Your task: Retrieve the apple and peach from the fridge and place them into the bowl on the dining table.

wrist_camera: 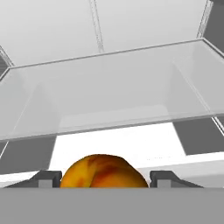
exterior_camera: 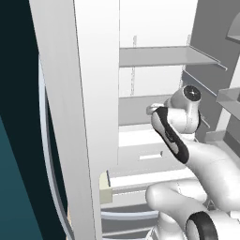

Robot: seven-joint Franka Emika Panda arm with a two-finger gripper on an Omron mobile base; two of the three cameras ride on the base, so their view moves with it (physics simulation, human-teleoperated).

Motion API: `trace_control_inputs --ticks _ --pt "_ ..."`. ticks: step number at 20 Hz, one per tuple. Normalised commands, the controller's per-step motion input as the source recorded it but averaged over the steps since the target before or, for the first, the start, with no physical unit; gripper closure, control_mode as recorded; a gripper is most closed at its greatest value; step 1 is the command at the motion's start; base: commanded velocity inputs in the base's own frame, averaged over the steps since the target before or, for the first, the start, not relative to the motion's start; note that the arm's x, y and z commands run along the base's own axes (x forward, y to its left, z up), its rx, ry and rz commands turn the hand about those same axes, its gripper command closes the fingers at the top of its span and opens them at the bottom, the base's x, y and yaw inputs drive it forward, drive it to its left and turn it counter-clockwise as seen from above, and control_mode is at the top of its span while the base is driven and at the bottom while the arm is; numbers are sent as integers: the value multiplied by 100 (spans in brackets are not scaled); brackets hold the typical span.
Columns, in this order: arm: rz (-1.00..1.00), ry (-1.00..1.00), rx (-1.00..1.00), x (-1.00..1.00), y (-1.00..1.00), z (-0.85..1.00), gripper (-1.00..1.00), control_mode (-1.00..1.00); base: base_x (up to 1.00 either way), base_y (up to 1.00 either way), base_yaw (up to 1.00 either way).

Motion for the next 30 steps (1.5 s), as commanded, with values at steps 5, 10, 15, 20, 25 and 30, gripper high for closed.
trace_control_inputs --ticks 5,10,15,20,25,30 --pt "0 -6 0 -95 0 48 100 -100 0 0 0" --pt "0 -5 -2 -84 0 0 100 -100 0 0 0" --pt "0 0 -1 -18 0 0 100 100 -77 0 0" --pt "0 0 0 0 0 0 100 100 -99 0 0" --pt "0 0 0 0 0 0 100 100 -78 0 0" --pt "0 0 0 0 0 0 100 100 -43 15 -5"
